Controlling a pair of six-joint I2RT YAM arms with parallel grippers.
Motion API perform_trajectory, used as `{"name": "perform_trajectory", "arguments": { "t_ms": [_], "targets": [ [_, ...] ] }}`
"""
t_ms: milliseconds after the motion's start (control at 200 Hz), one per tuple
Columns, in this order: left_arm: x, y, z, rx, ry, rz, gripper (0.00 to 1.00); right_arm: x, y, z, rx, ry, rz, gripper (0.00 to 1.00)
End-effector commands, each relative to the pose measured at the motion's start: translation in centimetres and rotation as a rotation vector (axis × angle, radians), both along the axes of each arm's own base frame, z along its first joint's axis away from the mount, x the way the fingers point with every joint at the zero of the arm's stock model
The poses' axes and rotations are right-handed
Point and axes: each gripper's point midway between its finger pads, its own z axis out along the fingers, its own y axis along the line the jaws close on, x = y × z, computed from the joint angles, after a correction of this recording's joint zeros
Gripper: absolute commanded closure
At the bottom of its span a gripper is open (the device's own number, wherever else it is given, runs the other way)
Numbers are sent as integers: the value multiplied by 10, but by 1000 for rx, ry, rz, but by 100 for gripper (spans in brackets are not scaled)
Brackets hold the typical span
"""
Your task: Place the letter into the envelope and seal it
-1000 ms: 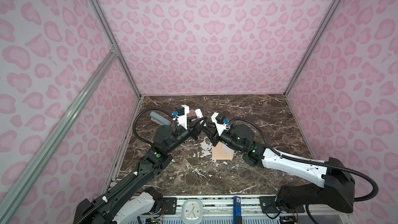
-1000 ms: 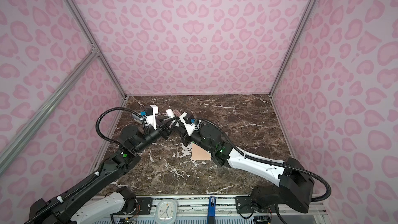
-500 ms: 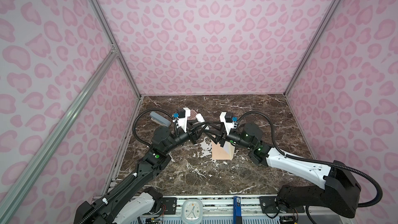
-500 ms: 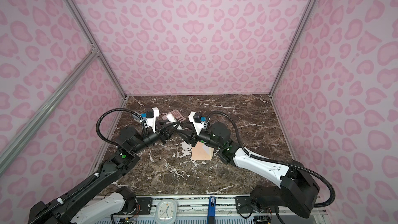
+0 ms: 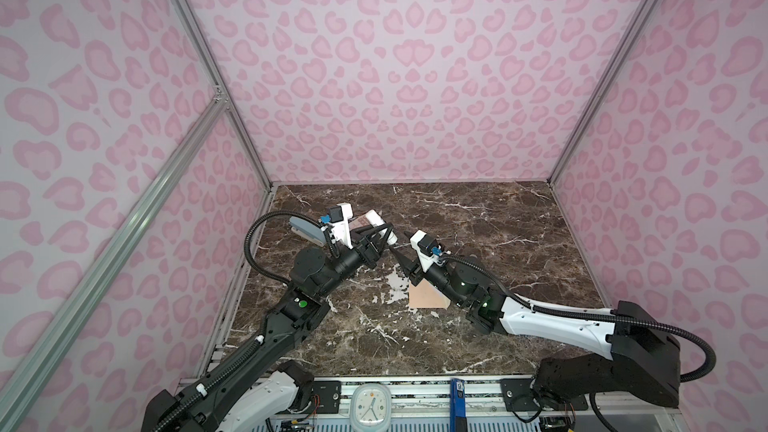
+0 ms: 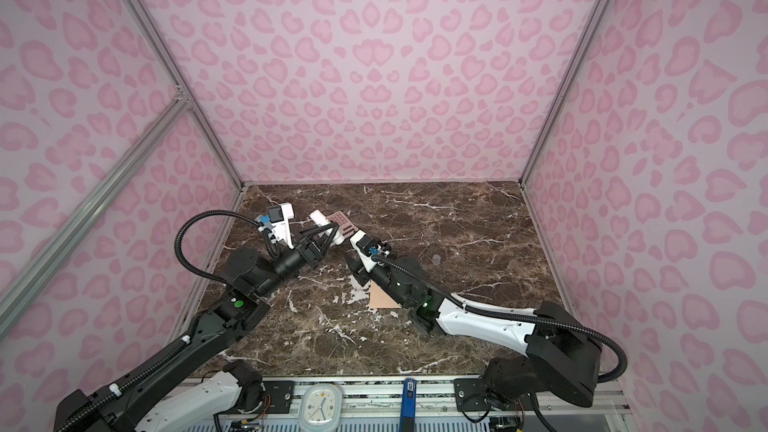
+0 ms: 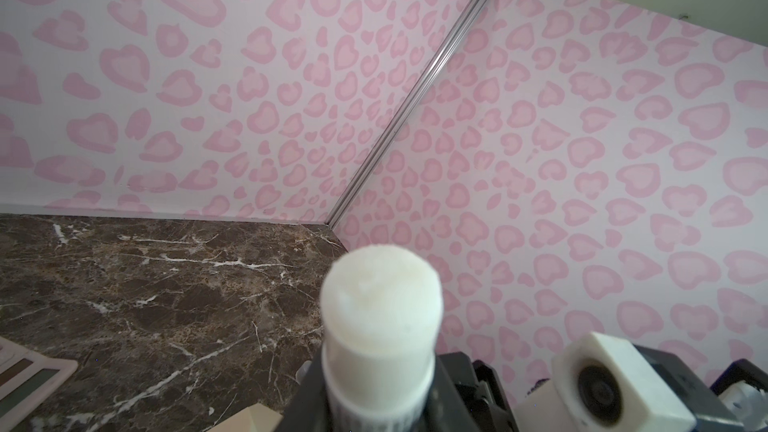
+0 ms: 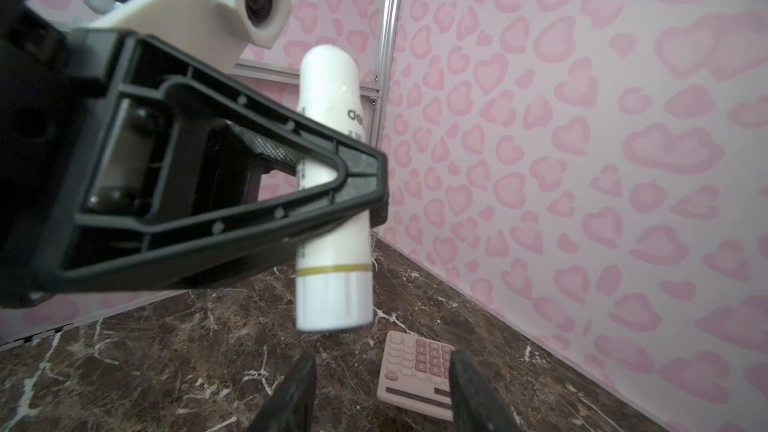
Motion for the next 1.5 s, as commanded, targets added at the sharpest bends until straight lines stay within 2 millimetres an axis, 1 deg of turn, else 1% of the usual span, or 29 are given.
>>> {"name": "perform_trajectory", "arguments": {
  "t_ms": [0, 110, 200, 330, 405, 545, 655, 775, 815, 905, 965, 1050, 1100, 1205, 1220, 1240, 1330, 1395, 1495],
  "targets": [
    [2, 1, 2, -51, 42, 1, 96, 4, -3, 18, 43, -77, -33, 49],
    [3, -1, -1, -70, 58, -11, 96, 0, 4, 20, 46, -93, 2, 49],
    [3, -2, 2, -82, 58, -16, 96, -4, 8, 22, 51, -109, 31, 49],
    [3, -4, 4, -102, 66, -35, 96, -3, 9, 24, 63, -123, 28, 49],
    [4, -8, 1, -114, 87, -50, 96, -2, 12, 26, 65, -133, 31, 50],
    [7, -15, -4, -127, 120, -81, 96, 4, 14, 26, 74, -137, 12, 59],
    [8, -19, -4, -157, 126, -105, 96, 6, 14, 28, 86, -133, 4, 67],
    [10, -22, -6, -170, 137, -123, 96, 11, 13, 24, 84, -113, -12, 69],
    [10, -22, -5, -177, 138, -129, 96, 11, 12, 24, 88, -111, -13, 73],
    [10, -23, -6, -201, 144, -149, 94, 13, 9, 22, 87, -105, -20, 83],
    [10, -23, -6, -209, 148, -157, 91, 12, 7, 23, 88, -106, -21, 88],
    [10, -22, -6, -210, 149, -155, 81, 10, 4, 23, 80, -101, -19, 93],
    [10, -20, -4, -212, 145, -150, 73, 10, 2, 23, 72, -98, -22, 95],
    [9, -18, -3, -217, 141, -148, 65, 5, -3, 24, 64, -93, -17, 98],
    [9, -18, -3, -219, 139, -148, 59, 4, -4, 24, 61, -92, -15, 98],
    [9, -17, -2, -223, 139, -149, 56, 4, -5, 23, 57, -89, -15, 98],
    [9, -16, -1, -237, 137, -153, 43, 1, -10, 22, 41, -83, -21, 99],
    [8, -15, 1, -249, 132, -157, 38, -1, -14, 19, 20, -76, -23, 100],
    [8, -14, 3, -258, 130, -165, 33, -5, -19, 17, -17, -73, -23, 100]
  ]
}}
